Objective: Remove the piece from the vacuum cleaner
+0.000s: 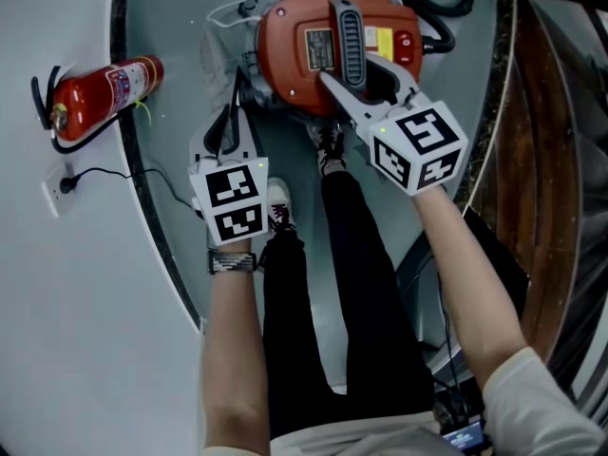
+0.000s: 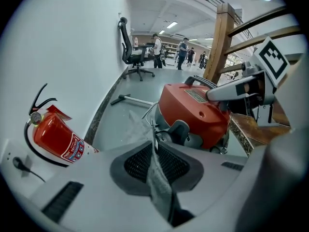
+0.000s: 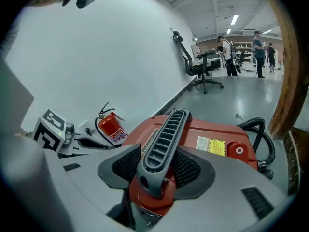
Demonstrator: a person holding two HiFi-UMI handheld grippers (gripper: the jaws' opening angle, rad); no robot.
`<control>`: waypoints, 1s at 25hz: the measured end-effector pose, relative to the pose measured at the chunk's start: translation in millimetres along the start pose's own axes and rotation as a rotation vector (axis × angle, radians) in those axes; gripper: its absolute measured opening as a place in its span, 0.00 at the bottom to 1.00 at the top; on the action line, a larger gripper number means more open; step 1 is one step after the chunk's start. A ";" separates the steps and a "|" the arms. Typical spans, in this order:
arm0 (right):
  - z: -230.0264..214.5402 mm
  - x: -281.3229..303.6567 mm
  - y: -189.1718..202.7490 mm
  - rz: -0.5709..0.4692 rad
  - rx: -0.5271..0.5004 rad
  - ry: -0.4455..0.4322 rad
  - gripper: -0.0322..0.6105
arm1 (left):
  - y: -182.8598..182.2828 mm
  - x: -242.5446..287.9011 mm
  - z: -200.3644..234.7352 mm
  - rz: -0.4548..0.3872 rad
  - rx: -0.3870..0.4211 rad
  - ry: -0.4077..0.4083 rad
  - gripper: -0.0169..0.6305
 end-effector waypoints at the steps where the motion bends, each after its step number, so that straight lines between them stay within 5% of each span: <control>1: 0.1 -0.3 0.1 -0.003 -0.002 0.001 0.35 | 0.6 -0.4 1.5 0.000 -0.004 0.000 0.09; 25: 0.5 -0.5 1.3 -0.010 -0.028 -0.009 0.36 | 7.8 -3.0 16.5 0.017 -0.079 -0.015 0.09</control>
Point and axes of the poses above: the fingertips, and each gripper's own axes: x forward along the fingers, z to its left, y out of its underside, the point moved 3 cm from there along -x, backward along the fingers
